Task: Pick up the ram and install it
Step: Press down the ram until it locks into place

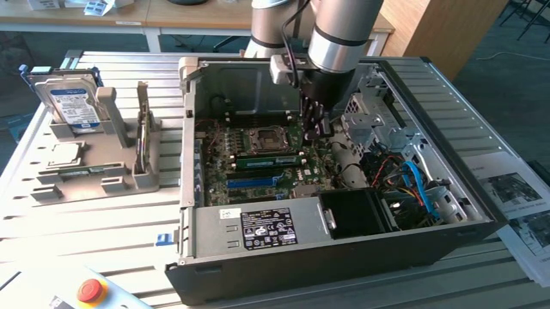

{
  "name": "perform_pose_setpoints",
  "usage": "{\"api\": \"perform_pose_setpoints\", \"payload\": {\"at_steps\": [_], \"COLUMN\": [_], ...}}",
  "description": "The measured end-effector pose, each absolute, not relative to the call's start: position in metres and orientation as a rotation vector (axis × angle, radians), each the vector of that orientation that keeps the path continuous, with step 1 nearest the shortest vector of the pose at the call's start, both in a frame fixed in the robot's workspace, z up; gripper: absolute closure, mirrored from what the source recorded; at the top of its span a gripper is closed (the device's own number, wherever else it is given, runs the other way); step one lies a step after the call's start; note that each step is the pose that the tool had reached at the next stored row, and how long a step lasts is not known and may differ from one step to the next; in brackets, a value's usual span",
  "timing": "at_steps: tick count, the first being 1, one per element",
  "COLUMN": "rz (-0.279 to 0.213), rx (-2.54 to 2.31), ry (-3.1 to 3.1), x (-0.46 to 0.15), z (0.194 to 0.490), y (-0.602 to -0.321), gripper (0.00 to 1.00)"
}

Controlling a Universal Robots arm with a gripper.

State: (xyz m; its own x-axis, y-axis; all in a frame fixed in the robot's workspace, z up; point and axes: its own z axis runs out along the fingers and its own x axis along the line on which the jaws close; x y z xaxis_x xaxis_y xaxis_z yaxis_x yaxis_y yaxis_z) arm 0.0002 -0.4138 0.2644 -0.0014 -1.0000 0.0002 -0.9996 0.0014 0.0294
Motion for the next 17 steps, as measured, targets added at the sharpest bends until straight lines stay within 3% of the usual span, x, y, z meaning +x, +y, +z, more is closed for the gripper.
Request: {"api": "perform_pose_setpoints", "payload": {"at_steps": [17], "rz": [-0.032], "rx": [2.205], "ry": [-2.208], "x": [0.000], "z": [0.250], "y": [-0.414], "gripper": [0.89]}}
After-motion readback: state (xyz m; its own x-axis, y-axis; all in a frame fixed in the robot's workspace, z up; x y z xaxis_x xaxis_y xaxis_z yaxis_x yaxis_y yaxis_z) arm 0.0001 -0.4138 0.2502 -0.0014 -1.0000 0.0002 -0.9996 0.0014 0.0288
